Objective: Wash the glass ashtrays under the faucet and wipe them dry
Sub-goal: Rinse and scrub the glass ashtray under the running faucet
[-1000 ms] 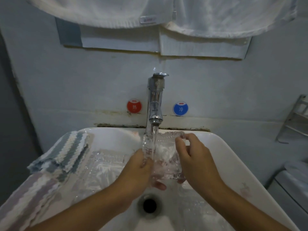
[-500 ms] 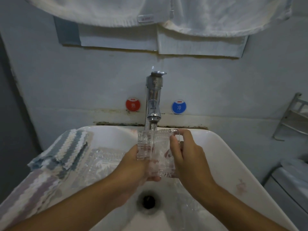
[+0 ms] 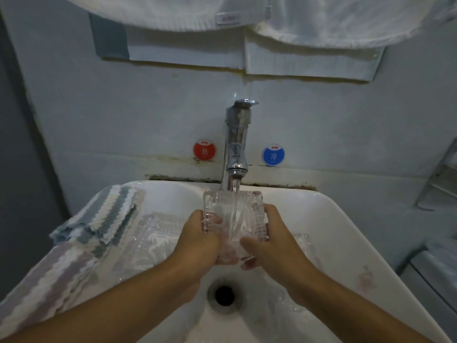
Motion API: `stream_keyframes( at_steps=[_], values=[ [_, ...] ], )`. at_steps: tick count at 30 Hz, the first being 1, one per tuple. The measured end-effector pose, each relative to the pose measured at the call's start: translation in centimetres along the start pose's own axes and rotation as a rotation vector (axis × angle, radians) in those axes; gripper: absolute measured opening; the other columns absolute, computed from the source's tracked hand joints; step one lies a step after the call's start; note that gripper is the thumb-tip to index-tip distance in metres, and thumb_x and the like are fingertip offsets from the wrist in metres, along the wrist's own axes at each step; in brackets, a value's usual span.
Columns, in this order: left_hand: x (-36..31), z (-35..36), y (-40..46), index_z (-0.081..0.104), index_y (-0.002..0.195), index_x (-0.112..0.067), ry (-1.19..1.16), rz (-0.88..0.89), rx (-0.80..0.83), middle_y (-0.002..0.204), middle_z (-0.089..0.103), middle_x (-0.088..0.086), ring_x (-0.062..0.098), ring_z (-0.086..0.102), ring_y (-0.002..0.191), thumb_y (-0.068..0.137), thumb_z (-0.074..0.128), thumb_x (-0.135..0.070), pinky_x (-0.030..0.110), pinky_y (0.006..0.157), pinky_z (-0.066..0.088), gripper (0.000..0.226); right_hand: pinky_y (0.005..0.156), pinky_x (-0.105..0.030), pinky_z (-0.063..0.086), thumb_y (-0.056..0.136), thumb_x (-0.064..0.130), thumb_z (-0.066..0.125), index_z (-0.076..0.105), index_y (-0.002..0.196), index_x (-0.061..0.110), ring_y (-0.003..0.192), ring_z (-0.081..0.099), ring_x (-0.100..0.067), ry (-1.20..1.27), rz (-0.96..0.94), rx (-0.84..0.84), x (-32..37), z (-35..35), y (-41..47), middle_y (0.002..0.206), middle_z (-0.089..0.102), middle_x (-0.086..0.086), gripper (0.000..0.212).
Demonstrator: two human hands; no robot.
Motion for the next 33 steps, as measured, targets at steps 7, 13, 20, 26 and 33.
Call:
stream_keyframes(
  at_steps=[7,13,20,26,33],
  values=[
    [-0.03,0.27,0.09,0.059,0.108,-0.014,-0.014,-0.017,0.017,0.105,0.068,0.018,0.034,0.069,0.087,0.088,0.039,0.016,0.039,0.064,0.061,0.042,0.051,-0.019,0.053,0.072,0.036,0.089,0.061,0.112,0.025,0.071,0.071,-0.009,-0.042,0.057,-0.066,-0.44,0.33,0.43,0.093,0.073,0.004,0.05],
    [0.3,0.14,0.05,0.059,0.105,-0.02,-0.009,-0.015,-0.009,0.101,0.069,0.014,0.027,0.067,0.08,0.092,0.044,0.01,0.033,0.062,0.059,0.036,0.057,-0.022,0.054,0.089,-0.005,0.059,0.061,0.107,0.022,0.075,0.066,-0.015,0.02,0.069,-0.027,-0.41,0.23,0.45,0.094,0.07,-0.003,0.032],
    [0.1,-0.12,0.03,0.058,0.098,-0.012,0.065,0.091,-0.029,0.083,0.065,0.009,0.017,0.065,0.061,0.089,0.065,0.005,0.025,0.05,0.052,0.021,0.054,-0.021,0.054,0.092,0.005,0.066,0.066,0.1,0.017,0.061,0.065,-0.006,0.018,-0.044,-0.029,-0.18,0.44,0.2,0.086,0.072,-0.004,0.015],
    [-0.14,-0.03,0.22,0.06,0.105,-0.008,0.037,0.07,-0.02,0.085,0.068,0.012,0.021,0.066,0.057,0.093,0.055,0.006,0.032,0.053,0.058,0.019,0.06,-0.03,0.06,0.101,0.008,0.051,0.064,0.1,0.021,0.064,0.068,-0.013,-0.013,-0.072,-0.082,-0.13,0.34,0.17,0.087,0.072,-0.004,0.019],
    [0.18,0.05,0.28,0.067,0.105,-0.014,-0.009,-0.009,0.064,0.092,0.074,0.014,0.032,0.072,0.079,0.078,0.055,0.019,0.043,0.061,0.062,0.044,0.057,-0.024,0.059,0.086,0.007,0.075,0.066,0.109,0.019,0.073,0.074,-0.011,0.076,0.017,-0.072,-0.38,0.51,0.39,0.091,0.075,0.0,0.028]
  ],
)
Point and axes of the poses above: each hand's wrist, its own y-axis towards the middle knuckle, its own z-axis out of the palm, x = y × z, the point moved 1 cm from there along y, towards the middle knuckle
